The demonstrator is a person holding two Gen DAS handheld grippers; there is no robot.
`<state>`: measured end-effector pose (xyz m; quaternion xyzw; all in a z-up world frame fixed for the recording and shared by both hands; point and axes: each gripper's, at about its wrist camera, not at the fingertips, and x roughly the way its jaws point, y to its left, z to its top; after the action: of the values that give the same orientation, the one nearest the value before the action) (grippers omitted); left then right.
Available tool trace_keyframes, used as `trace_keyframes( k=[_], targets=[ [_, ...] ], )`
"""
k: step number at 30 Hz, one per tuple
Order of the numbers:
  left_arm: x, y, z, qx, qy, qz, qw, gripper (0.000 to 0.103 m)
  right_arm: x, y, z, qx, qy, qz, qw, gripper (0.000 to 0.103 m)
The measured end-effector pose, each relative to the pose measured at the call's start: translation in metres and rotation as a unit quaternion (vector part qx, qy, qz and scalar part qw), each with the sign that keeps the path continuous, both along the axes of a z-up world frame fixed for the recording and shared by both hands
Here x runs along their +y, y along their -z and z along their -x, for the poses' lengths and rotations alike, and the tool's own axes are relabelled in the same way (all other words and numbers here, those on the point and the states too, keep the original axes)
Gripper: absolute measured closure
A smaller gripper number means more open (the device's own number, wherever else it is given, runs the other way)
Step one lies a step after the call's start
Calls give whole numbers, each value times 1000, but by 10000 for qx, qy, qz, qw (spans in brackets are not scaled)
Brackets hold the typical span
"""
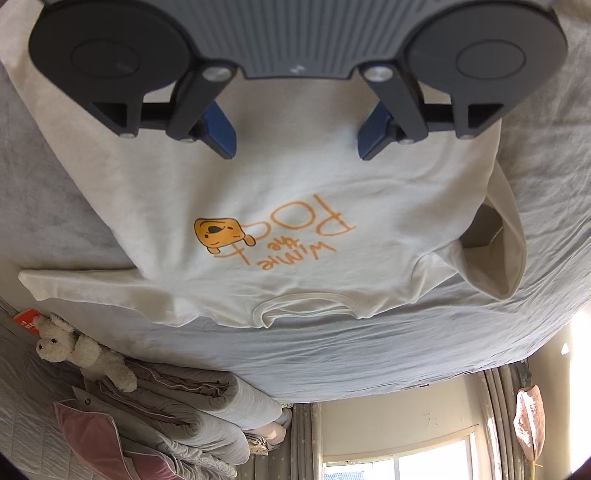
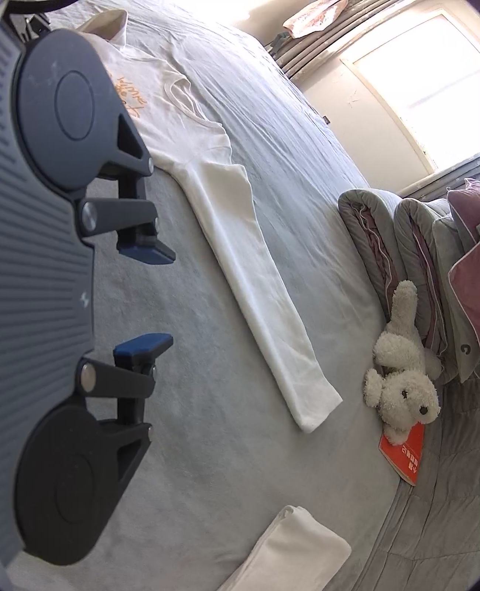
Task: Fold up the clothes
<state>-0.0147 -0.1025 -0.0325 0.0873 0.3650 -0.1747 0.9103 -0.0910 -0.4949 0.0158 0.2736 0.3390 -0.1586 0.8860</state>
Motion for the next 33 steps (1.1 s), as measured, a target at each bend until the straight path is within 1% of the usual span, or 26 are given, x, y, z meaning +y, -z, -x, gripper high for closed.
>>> trace_keyframes(
  k=[3,6,8,10,12,14,16,18,20,22,25,28,29,30,33],
  targets=[
    [0,0,15,35,69,-10,10000,27,16,1,0,35,73,-349,9994,56],
    [-2,0,35,109,134,150,9997,26,29,8,-1,62,226,-722,9971,56],
    [-4,1,56,30,241,270,9993,26,36,18,0,49,155,-979,9951,56],
    [-9,2,79,-120,457,406,9981,26,41,30,4,36,12,-1063,9943,56],
    [-15,4,99,-289,730,441,9959,26,45,40,4,259,-105,-1168,9928,56],
    [-27,8,117,-511,1114,325,9919,26,48,45,2,464,-232,-1332,9897,56],
    [-39,12,133,-693,1488,209,9862,26,47,44,4,322,-513,-1563,9858,53],
    [-49,16,145,-767,1831,157,9800,26,46,44,8,263,-738,-1774,9810,41],
    [-56,18,151,-691,2055,225,9760,27,44,47,11,339,-792,-1884,9783,40],
    [-61,19,157,-626,2222,426,9721,27,42,51,15,412,-833,-1992,9755,40],
    [-69,20,165,-617,2436,625,9659,28,36,56,19,479,-722,-2145,9729,40],
    [-82,23,171,-621,2638,565,9609,36,32,56,20,449,-707,-2269,9703,40],
    [-86,24,172,-605,2683,520,9600,41,31,55,20,448,-709,-2282,9700,40],
    [-88,27,174,-584,2741,483,9587,44,31,55,20,448,-713,-2296,9696,40],
    [-93,32,176,-611,2722,468,9592,46,32,56,18,449,-743,-2382,9673,40]
  ],
)
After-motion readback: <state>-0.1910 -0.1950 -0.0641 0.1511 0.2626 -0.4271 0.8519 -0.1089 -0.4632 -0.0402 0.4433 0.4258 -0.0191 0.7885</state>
